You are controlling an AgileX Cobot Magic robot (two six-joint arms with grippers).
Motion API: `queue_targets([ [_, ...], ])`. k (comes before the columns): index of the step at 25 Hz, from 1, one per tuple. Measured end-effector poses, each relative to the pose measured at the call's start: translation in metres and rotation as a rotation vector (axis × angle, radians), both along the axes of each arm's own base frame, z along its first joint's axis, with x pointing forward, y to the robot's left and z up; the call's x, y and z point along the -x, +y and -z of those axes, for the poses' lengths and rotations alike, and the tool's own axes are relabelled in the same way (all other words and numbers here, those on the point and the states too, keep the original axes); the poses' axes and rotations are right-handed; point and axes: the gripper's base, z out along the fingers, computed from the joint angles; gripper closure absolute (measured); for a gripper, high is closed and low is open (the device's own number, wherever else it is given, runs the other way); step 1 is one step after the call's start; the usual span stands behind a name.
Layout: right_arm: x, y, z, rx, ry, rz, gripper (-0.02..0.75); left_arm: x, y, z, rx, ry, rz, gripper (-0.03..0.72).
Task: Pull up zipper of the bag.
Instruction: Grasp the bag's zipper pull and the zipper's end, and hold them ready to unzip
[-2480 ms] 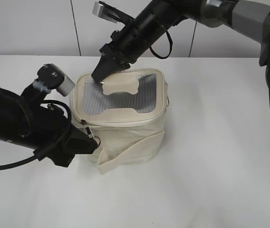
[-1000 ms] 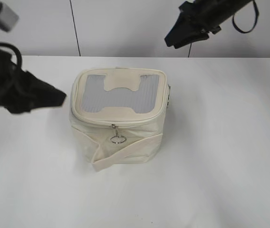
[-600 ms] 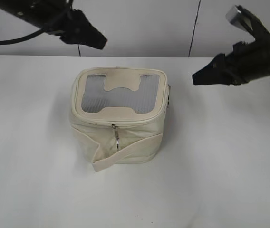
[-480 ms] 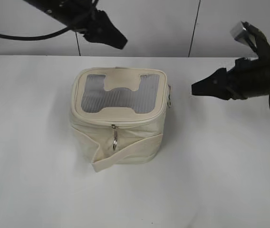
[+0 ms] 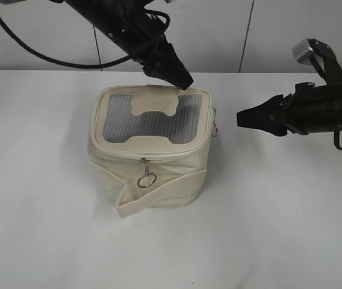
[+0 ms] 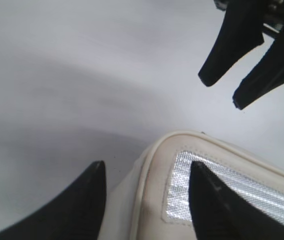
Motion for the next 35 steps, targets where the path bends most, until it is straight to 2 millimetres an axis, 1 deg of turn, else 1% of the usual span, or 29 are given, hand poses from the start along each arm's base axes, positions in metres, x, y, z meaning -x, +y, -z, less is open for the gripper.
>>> queue_targets([
  [3, 0.0, 0.0, 0.0, 0.003, -0.004, -0.003, 0.379, -0.001, 0.001, 0.005, -0.025, -0.001, 0.007, 0.283],
  [7, 0.0, 0.0, 0.002, 0.003, 0.001, -0.006, 0.376, -0.004, 0.0, 0.016, -0.046, 0.012, 0.009, 0.283],
  [9, 0.0, 0.001, 0.006, -0.003, 0.016, -0.012, 0.376, -0.005, 0.0, 0.021, -0.049, 0.019, 0.007, 0.288],
  [10, 0.0, 0.001, 0.009, -0.01, 0.026, -0.018, 0.376, -0.005, -0.001, 0.021, -0.05, 0.023, 0.0, 0.316],
  [12, 0.0, 0.004, 0.014, -0.021, 0.043, -0.032, 0.374, -0.006, 0.0, 0.022, -0.055, 0.027, -0.005, 0.449],
  [13, 0.0, 0.006, 0.017, -0.019, 0.048, -0.041, 0.374, -0.005, -0.001, 0.022, -0.057, 0.029, -0.002, 0.547],
  [14, 0.001, 0.008, 0.018, -0.015, 0.047, -0.053, 0.373, -0.005, -0.001, 0.022, -0.061, 0.03, -0.002, 0.61],
  [15, 0.002, 0.012, 0.019, -0.009, 0.041, -0.073, 0.373, -0.005, -0.001, 0.022, -0.063, 0.031, -0.002, 0.642],
  [19, 0.007, 0.034, 0.021, 0.052, 0.006, -0.141, 0.373, -0.005, -0.001, 0.022, -0.065, 0.032, -0.002, 0.652],
  [23, 0.008, 0.048, 0.024, 0.122, -0.002, -0.117, 0.372, -0.005, -0.001, 0.022, -0.065, 0.032, -0.002, 0.652],
  [29, 0.004, 0.048, 0.025, 0.144, -0.026, -0.062, 0.372, -0.005, -0.001, 0.022, -0.065, 0.031, -0.004, 0.652],
  [35, -0.006, 0.05, 0.032, 0.147, -0.019, -0.053, 0.372, -0.005, -0.001, 0.022, -0.065, 0.031, -0.004, 0.652],
])
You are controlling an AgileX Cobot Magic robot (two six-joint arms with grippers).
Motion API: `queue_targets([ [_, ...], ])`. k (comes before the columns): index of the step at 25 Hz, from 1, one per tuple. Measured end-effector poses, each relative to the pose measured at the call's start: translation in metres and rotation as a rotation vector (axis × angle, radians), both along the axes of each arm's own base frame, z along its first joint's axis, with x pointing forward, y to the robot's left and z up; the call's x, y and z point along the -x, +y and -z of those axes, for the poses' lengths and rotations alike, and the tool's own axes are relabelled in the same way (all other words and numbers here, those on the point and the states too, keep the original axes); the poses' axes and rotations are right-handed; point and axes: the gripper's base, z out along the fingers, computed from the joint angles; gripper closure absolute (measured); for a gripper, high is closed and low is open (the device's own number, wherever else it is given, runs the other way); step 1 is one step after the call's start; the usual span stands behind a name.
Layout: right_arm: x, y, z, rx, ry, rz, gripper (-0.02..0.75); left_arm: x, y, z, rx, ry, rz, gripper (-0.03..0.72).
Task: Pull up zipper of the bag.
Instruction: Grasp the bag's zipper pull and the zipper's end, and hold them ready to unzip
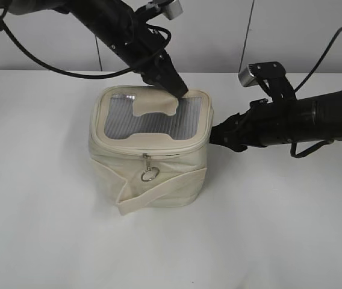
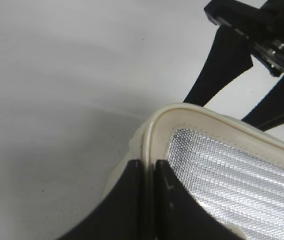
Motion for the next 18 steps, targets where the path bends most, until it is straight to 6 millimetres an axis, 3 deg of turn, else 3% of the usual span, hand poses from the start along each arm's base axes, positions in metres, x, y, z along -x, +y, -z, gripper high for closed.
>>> queue_targets([
  [5, -0.012, 0.003, 0.003, -0.004, -0.007, 0.003, 0.393, 0.0, 0.0, 0.0, 0.0, -0.001, 0.0, 0.653],
  [11, -0.016, 0.005, 0.003, -0.013, -0.003, 0.005, 0.712, 0.0, 0.0, 0.0, 0.001, -0.002, -0.001, 0.655],
  [18, -0.008, 0.005, -0.002, 0.012, 0.089, -0.022, 0.729, 0.0, -0.001, 0.0, -0.001, -0.001, -0.007, 0.655],
])
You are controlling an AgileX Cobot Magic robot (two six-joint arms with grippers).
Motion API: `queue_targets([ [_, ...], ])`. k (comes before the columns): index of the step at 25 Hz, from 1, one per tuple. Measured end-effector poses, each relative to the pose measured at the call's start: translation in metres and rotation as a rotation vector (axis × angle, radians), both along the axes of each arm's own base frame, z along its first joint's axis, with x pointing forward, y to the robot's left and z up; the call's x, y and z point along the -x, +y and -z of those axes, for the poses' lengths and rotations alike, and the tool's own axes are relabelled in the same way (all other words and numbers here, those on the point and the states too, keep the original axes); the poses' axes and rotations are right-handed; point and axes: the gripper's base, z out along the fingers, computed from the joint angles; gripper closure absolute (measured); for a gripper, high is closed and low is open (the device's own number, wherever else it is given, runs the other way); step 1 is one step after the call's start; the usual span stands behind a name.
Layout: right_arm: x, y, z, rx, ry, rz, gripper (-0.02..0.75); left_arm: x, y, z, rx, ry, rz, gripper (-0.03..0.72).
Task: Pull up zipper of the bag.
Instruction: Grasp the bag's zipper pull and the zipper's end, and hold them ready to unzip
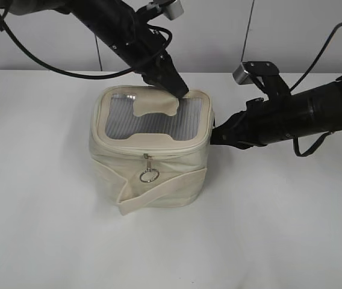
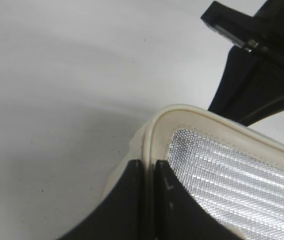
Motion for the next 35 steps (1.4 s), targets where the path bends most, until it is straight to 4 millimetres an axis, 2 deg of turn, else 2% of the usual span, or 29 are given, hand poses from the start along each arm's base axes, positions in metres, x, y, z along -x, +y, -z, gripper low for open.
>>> queue_targets([
  [8, 0.026, -0.008, -0.034, 0.05, 0.01, -0.022, 0.729, 0.0, -0.001, 0.0, -0.004, 0.024, -0.034, 0.655],
  [15, 0.052, -0.004, -0.045, -0.001, 0.092, -0.131, 0.729, -0.002, -0.001, 0.0, -0.008, 0.063, -0.111, 0.655],
  [18, 0.059, 0.01, -0.045, -0.002, 0.1, -0.173, 0.729, -0.002, -0.002, 0.0, -0.009, 0.094, -0.147, 0.656],
  [27, 0.087, 0.082, -0.048, 0.01, 0.002, -0.145, 0.729, -0.001, -0.002, 0.0, -0.017, 0.151, -0.195, 0.656],
  [31, 0.097, 0.096, -0.049, -0.004, -0.001, -0.145, 0.729, 0.0, -0.002, 0.001, -0.023, 0.171, -0.214, 0.656],
  [35, 0.101, 0.098, -0.048, 0.005, 0.054, -0.142, 0.729, -0.004, -0.001, 0.001, -0.027, 0.185, -0.296, 0.656],
])
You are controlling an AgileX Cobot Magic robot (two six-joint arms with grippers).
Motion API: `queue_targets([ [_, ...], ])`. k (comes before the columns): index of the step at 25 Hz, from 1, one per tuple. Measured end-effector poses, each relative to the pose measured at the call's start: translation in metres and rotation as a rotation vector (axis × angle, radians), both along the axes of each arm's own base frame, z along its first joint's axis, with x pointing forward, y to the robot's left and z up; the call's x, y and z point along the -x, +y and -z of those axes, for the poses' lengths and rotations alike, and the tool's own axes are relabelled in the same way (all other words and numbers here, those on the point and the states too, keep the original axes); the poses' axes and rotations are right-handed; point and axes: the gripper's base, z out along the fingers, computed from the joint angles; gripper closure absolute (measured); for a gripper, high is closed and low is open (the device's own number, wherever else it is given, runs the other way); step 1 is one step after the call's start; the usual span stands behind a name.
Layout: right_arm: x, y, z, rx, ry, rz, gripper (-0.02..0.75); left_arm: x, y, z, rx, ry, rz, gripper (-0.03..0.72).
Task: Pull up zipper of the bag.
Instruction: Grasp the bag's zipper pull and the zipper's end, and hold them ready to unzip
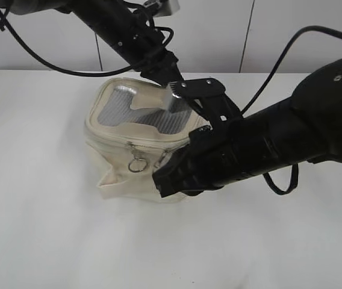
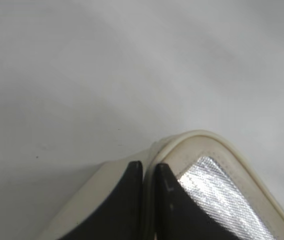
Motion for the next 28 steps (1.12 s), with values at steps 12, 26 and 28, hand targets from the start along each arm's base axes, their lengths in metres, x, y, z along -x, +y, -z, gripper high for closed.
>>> queue_targets([
  [12, -0.011, 0.012, -0.017, 0.034, -0.015, 0.01, 0.729, -0.005, 0.0, -0.001, 0.006, 0.043, -0.14, 0.656],
  [26, -0.021, 0.045, -0.012, 0.069, 0.149, -0.124, 0.559, -0.008, 0.0, -0.002, 0.03, 0.037, -0.171, 0.581],
  [28, -0.015, 0.037, -0.014, 0.128, 0.198, -0.125, 0.43, -0.011, 0.002, -0.003, 0.045, 0.039, -0.193, 0.477],
])
